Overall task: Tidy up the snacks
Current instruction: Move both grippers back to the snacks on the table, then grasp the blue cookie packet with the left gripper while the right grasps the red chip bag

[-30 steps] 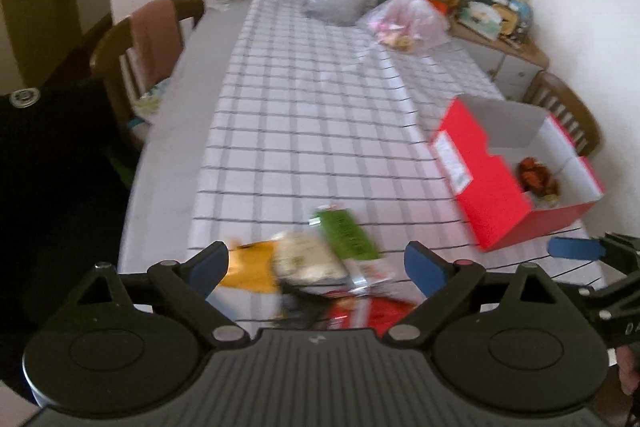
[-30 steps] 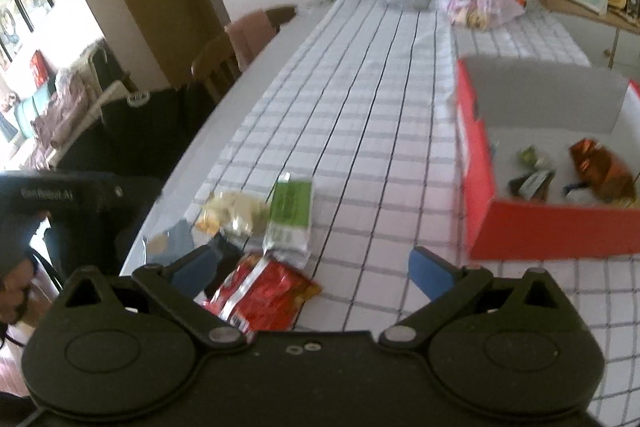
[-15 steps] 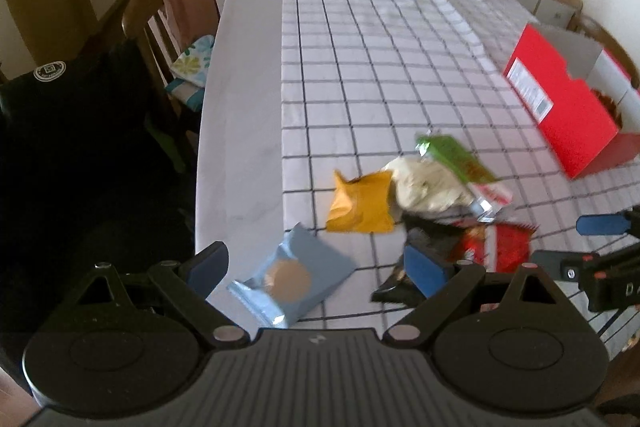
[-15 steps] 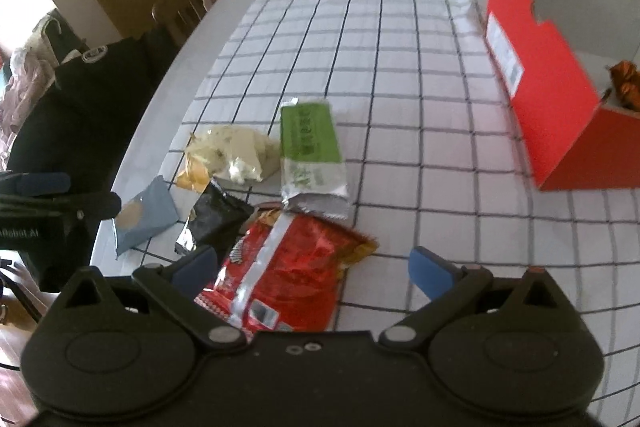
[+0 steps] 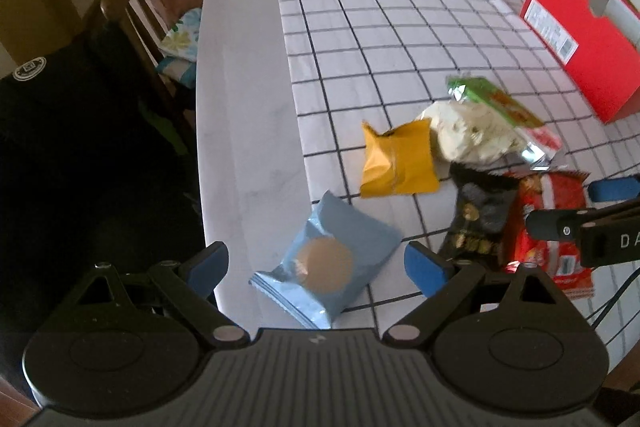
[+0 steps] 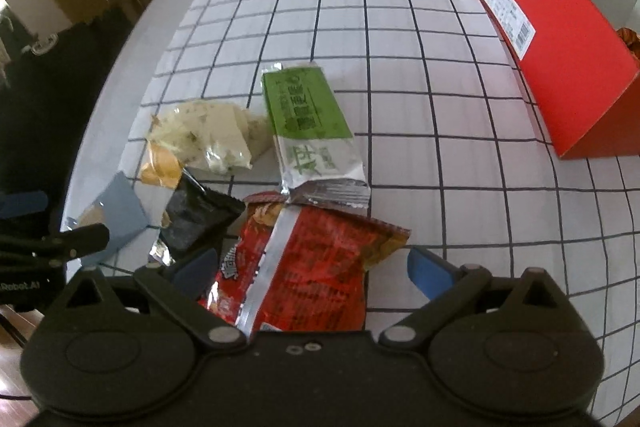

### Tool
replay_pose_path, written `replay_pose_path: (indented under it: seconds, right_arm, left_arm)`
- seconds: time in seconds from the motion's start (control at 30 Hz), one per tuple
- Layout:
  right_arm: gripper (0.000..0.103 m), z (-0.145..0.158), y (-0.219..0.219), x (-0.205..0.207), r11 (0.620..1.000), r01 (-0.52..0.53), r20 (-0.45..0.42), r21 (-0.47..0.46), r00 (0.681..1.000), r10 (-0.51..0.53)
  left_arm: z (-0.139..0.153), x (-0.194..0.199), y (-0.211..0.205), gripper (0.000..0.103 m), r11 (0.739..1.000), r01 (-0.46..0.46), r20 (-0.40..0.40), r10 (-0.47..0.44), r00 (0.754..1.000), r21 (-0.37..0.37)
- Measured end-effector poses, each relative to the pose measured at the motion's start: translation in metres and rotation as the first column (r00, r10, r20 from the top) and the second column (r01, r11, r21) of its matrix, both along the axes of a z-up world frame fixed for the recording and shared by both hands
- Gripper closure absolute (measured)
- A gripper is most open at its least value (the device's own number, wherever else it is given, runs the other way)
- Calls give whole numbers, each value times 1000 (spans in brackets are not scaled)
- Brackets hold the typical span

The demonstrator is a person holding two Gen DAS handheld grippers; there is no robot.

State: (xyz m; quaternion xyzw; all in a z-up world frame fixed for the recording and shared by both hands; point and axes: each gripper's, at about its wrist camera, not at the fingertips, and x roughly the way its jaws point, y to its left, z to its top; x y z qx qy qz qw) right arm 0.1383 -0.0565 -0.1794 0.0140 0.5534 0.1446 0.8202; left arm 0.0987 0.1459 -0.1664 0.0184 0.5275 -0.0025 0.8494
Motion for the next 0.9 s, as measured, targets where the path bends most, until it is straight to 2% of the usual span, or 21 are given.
replay_pose_path:
  seconds: [0.23,0.47,0.73,0.9]
  right_arm:
    - [2,-7,8,1,999,-27,-2,-37,1000,27]
    - [4,-12,11,-2,995,-71,0,-69,997,71]
    - [18,-8,4,-10,990,-119,35,-81,992,122]
    - [28,-7,-5,-14,988,-136,48,-69,989,140]
  left_arm:
    - [-14,5,-3,8,996,85,-44,-84,995,16]
    - [-21,8,-2,9,997,72,-70,-70,995,30]
    - [-23,5,-7,22,997,69,-74,-67,995,25]
    - [-21,0,-12,37,998,58,-71,-57,996,12]
